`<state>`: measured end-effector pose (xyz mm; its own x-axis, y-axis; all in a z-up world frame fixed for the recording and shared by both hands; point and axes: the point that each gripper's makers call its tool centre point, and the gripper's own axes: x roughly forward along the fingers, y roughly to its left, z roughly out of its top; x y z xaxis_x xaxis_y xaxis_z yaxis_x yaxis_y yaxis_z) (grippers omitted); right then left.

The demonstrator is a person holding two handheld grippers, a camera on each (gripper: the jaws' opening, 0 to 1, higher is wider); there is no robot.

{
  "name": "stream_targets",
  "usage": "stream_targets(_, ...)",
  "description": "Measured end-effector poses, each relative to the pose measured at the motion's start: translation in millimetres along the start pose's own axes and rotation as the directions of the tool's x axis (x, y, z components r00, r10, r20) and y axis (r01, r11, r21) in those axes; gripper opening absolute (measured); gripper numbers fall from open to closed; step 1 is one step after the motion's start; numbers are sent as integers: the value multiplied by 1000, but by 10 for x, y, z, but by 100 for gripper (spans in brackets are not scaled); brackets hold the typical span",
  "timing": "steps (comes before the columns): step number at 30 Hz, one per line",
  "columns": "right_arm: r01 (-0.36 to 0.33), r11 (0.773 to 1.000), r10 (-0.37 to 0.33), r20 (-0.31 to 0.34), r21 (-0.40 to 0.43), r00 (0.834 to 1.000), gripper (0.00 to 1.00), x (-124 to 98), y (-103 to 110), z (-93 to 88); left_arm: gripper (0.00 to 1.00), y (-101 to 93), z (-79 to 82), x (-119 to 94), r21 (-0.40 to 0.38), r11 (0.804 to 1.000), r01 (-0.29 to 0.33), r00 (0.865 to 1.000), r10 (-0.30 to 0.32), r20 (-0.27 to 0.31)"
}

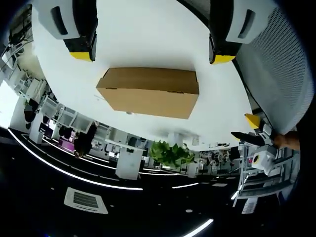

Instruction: Operate the shoe box by opening the lid, removing the specified soft item, and placing it in the target area until the item is outside and the box remains undamaged.

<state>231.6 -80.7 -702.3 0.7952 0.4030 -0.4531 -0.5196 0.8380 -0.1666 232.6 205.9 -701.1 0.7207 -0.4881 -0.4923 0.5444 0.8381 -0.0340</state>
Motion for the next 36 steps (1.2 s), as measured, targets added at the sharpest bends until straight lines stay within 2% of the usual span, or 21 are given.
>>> stream_targets(17, -1, 1000, 1, -14, 26, 1000, 94, -23, -19, 5, 100, 57, 89, -39, -38, 999, -26, 999, 25, -22)
stream_targets(28, -17, 1000, 17, -22, 23, 1000, 94, -42, -23, 24, 100, -4, 244, -25, -39, 999, -21, 1000, 20, -21)
stream_targets(36, -15, 1000, 15, -27, 20, 1000, 93, -43, -116, 43, 100, -58, 263, 32, -40, 999, -12, 999, 11, -33)
